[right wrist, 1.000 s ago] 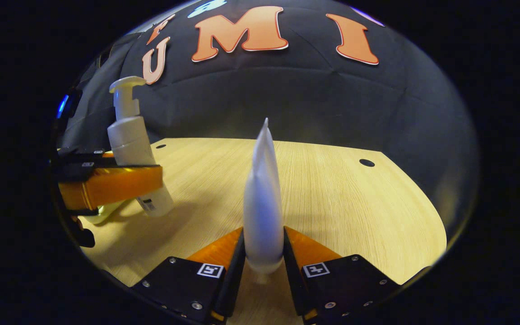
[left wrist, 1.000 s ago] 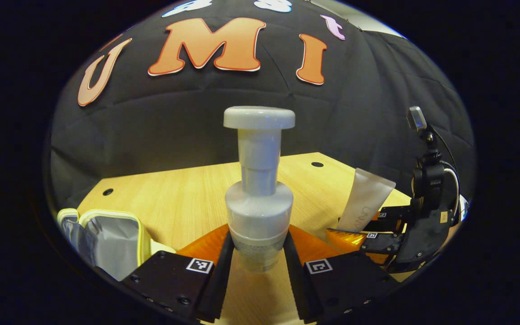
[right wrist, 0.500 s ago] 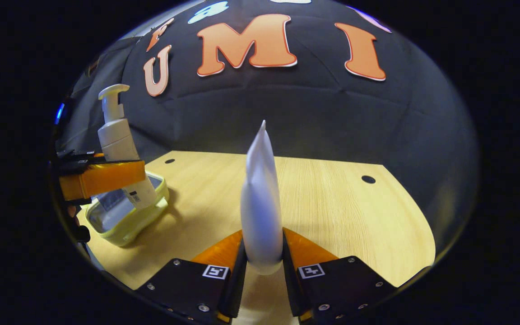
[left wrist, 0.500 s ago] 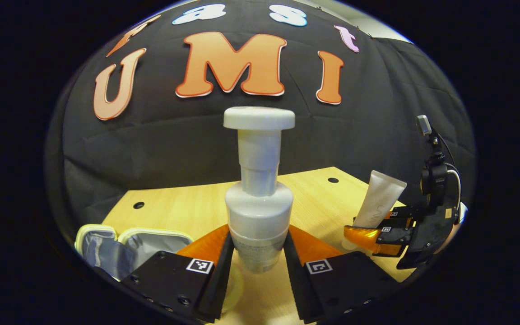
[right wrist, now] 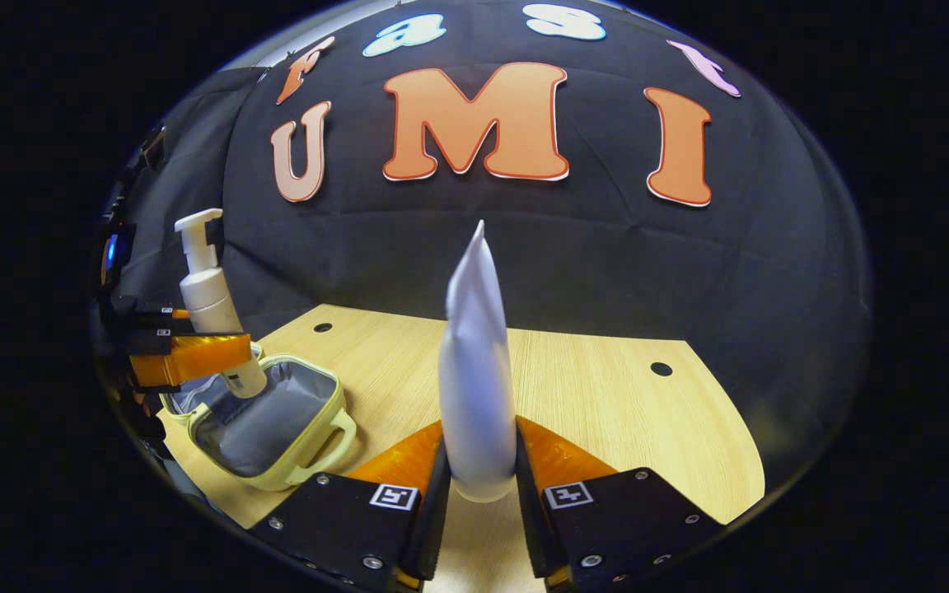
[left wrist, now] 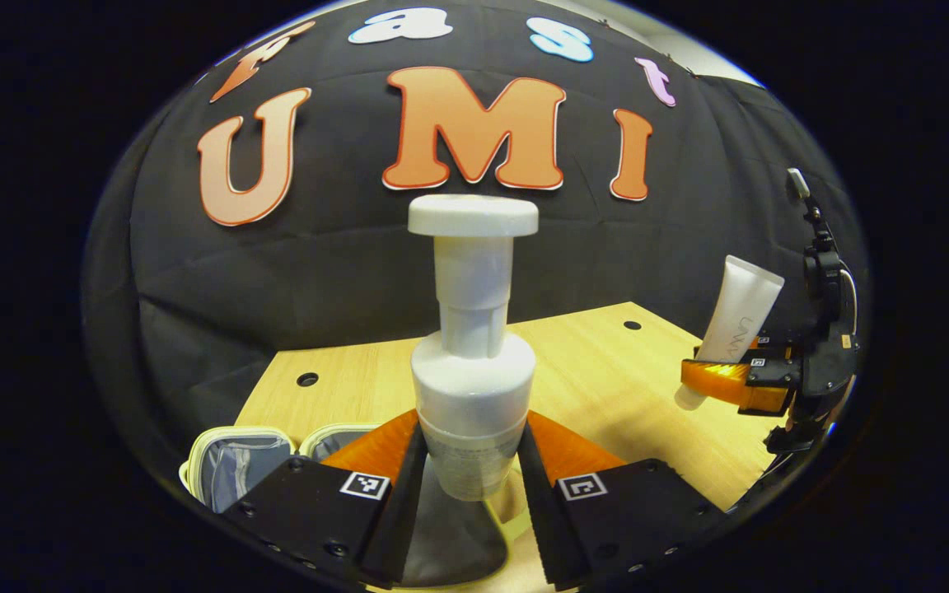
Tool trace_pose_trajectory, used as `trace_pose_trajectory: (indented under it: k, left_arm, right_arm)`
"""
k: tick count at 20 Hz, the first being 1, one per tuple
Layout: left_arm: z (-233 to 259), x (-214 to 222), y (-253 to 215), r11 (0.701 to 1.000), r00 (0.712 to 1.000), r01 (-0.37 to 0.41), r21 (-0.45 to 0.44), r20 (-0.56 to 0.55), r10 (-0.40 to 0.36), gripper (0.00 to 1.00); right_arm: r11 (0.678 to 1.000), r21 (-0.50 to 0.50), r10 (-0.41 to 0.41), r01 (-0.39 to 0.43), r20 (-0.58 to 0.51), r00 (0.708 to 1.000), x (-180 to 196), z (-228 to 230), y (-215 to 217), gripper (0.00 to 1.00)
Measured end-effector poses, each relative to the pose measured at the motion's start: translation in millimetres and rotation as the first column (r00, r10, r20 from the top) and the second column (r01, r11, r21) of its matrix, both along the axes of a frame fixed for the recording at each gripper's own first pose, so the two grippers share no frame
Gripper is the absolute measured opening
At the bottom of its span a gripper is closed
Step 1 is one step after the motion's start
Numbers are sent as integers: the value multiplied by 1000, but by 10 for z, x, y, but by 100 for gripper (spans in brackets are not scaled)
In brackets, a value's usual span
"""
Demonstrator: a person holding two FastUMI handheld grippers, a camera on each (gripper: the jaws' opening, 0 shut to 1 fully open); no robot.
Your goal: First open the suitcase, pack the skin care products into it, and then close the suitcase.
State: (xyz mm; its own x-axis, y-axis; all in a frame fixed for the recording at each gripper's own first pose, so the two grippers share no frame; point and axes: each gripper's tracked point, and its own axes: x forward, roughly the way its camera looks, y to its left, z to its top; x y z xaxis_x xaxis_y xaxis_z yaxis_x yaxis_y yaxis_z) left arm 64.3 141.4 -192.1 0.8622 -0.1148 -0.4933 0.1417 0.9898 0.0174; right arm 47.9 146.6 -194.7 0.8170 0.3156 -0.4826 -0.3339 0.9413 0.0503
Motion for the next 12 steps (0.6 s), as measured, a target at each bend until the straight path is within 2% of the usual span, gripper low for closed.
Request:
trace_pose_trajectory:
  k: [7,12]
  left_arm:
    - [-189,-115,621,1000,996,-4,-29,-86,2,60]
    - [-589,-184,1015,1000,978,-15,-25,-210,10,61]
  right_arm:
    - [1000,1,-21,21,-15,1000,-78,125,404,42]
    - [999,34,24,-22,-50,998,-128,140,867,42]
